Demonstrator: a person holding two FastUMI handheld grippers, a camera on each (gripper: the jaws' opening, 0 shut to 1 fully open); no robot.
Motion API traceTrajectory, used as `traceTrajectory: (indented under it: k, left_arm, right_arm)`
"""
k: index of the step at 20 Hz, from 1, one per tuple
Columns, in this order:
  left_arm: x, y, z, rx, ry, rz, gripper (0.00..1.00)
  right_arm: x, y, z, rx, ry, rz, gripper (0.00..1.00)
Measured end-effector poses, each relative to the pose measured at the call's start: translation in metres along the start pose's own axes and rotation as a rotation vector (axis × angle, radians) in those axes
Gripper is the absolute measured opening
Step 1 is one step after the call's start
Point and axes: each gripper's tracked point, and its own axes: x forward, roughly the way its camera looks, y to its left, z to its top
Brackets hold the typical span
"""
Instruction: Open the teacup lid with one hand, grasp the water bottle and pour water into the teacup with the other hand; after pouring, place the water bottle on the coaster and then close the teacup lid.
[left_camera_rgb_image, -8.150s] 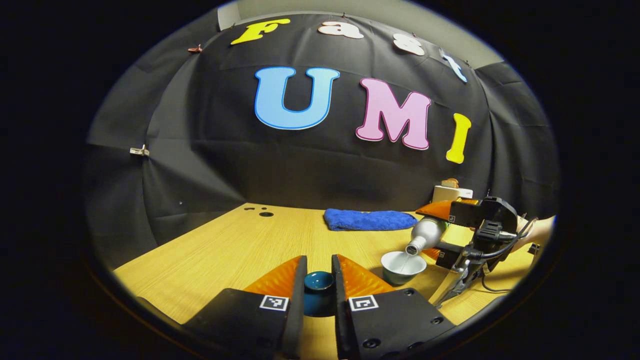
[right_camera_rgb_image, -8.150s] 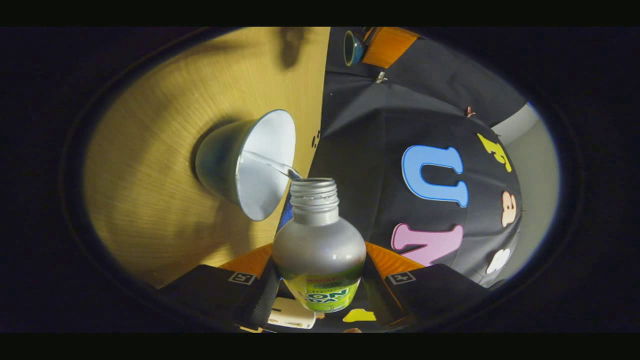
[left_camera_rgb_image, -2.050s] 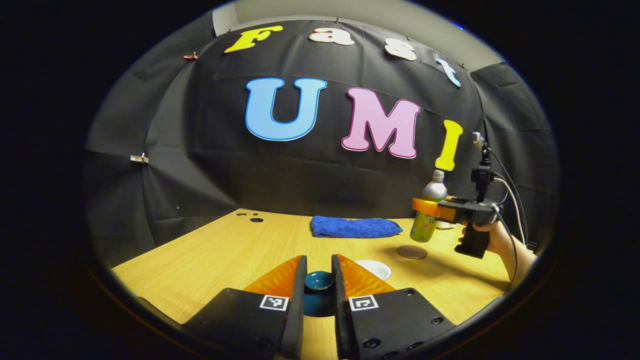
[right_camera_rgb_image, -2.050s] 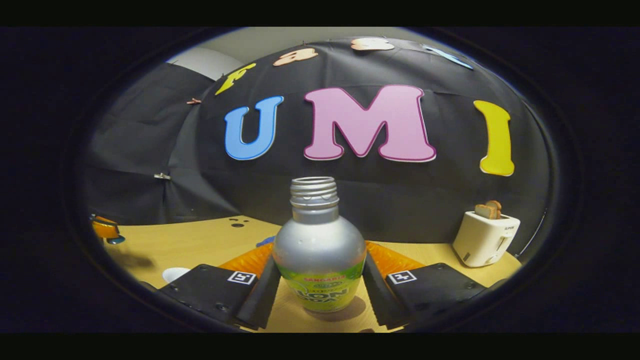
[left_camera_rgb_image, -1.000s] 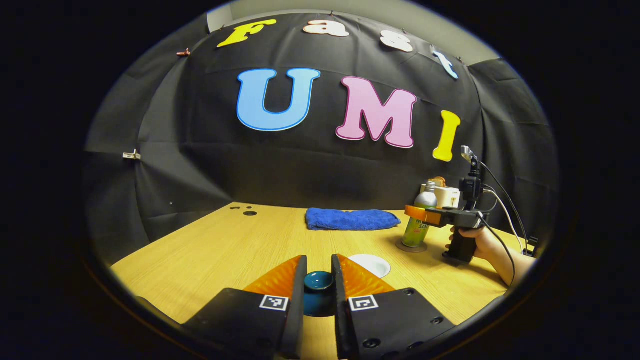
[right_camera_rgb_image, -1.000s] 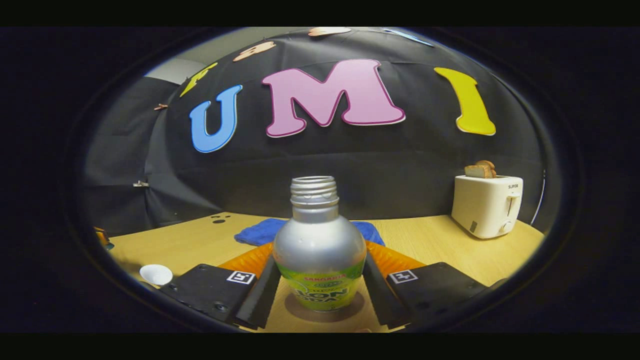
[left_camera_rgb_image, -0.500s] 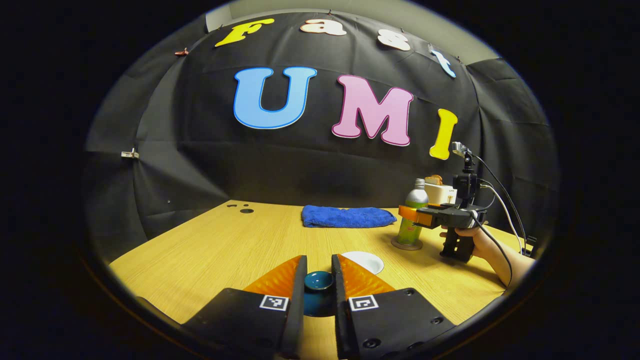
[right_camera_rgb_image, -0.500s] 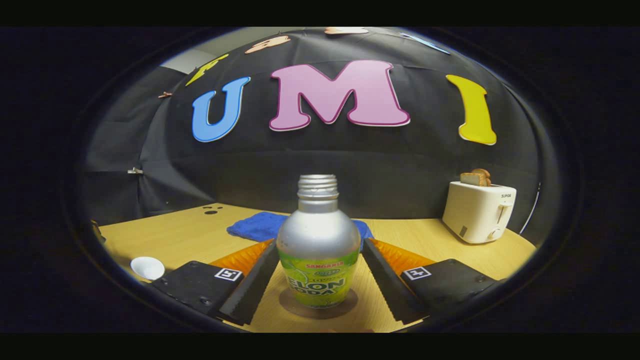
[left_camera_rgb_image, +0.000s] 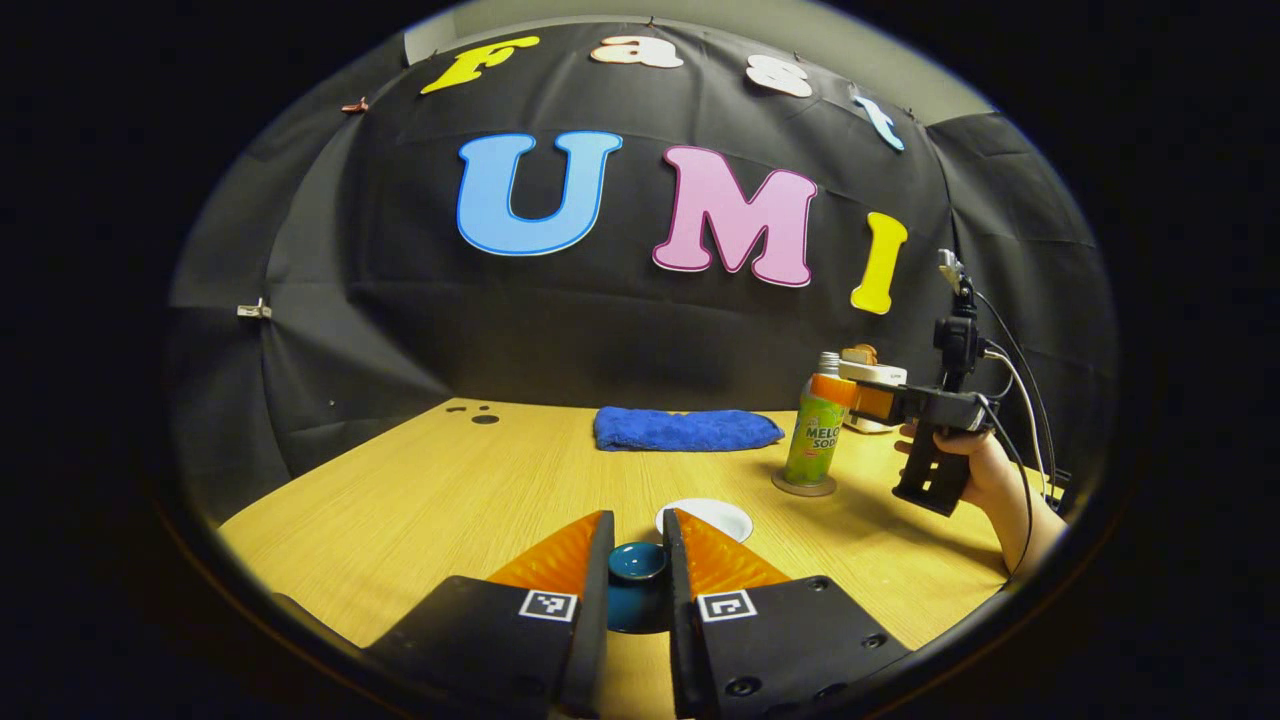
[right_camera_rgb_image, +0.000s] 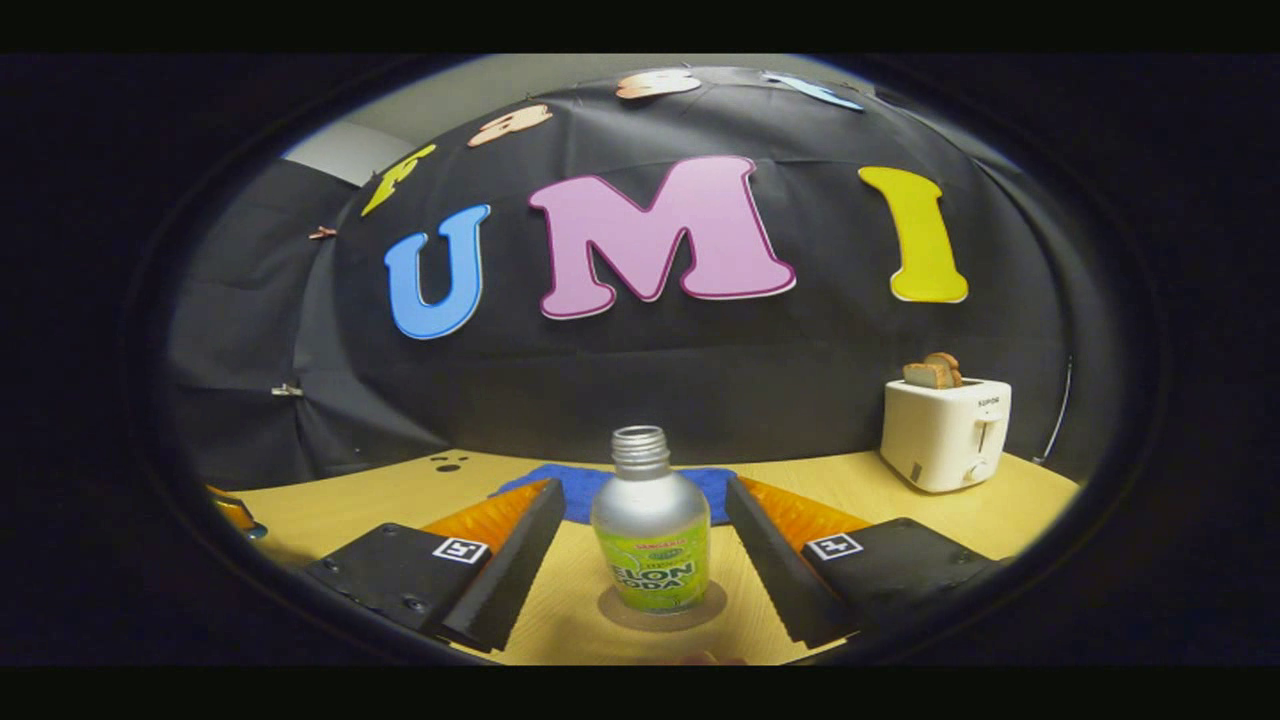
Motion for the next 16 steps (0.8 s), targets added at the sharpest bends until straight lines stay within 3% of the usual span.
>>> traceTrajectory:
  k: [3, 7, 16]
  left_arm:
    - [0.006, -0.007, 0.002, 0.006, 0.003, -0.004, 0.30]
    - [0.015, -0.018, 0.003, 0.024, 0.003, -0.022, 0.30]
    - [0.067, -0.037, 0.002, 0.051, 0.011, -0.056, 0.30]
  right_arm:
    - [-0.008, 0.004, 0.017, -0.023, -0.043, 0.010, 0.99]
    - [-0.018, -0.013, 0.033, -0.017, -0.066, -0.052, 0.99]
    - [-0.030, -0.049, 0.031, 0.005, 0.006, -0.130, 0.98]
